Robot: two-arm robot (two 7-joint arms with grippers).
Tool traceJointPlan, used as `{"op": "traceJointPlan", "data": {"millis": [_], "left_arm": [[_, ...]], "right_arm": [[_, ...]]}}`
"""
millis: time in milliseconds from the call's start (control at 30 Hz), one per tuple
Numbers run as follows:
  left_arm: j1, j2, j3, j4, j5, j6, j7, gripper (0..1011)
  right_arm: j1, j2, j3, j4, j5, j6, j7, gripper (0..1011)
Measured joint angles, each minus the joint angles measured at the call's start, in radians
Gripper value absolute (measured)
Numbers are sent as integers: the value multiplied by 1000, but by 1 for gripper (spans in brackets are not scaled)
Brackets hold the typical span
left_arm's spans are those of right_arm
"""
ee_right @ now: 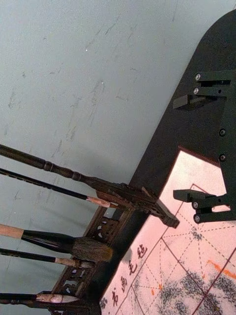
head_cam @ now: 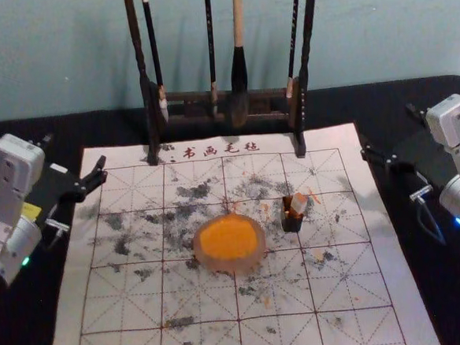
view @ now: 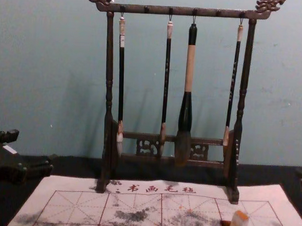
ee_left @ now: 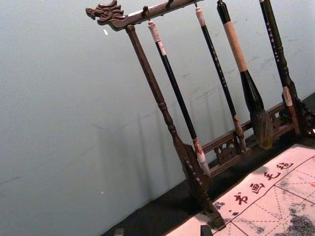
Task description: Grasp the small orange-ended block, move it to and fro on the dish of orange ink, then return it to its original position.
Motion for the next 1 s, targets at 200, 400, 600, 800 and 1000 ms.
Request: {"op": "traceJointPlan", "data": {"millis": [200,400,600,800,1000], "left_arm": [[0,0,0,0,0,0,0,1001],[0,0,0,0,0,0,0,1001],[0,0,0,0,0,0,0,1001],[0,0,0,0,0,0,0,1001],[0,0,0,0,0,0,0,1001]], "right_arm": [[0,0,0,0,0,0,0,1002],[0,0,0,0,0,0,0,1002],[0,0,0,0,0,0,0,1002],[0,0,0,0,0,0,0,1002],[0,0,0,0,0,0,0,1002]]}}
